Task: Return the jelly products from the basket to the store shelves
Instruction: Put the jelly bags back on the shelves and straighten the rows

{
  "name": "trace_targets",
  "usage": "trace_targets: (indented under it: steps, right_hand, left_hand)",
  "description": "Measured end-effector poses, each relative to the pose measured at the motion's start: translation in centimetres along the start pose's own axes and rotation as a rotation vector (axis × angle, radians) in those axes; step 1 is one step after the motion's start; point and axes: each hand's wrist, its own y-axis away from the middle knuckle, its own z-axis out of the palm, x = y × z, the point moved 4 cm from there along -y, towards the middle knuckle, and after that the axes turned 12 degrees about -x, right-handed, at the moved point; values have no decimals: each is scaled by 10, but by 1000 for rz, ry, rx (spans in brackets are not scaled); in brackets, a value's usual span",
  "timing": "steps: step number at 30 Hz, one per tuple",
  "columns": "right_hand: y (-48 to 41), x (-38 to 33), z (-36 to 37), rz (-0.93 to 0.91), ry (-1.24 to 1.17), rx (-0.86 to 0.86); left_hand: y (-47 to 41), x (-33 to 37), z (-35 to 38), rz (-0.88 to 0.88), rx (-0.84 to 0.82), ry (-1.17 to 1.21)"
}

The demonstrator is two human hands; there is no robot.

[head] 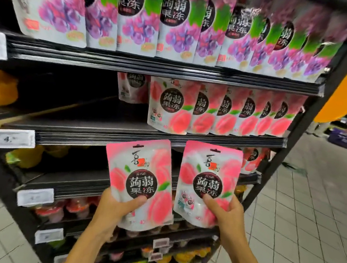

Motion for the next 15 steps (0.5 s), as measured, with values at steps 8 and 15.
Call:
trace_targets:
  steps: [8,15]
  right_hand:
    - [-56,-70,57,-200,97,-168]
    - [-100,-92,116,-248,27,-234]
  left_hand:
    - [-8,67,-31,139,123,-60]
    - [6,102,-68,234,178,-122]
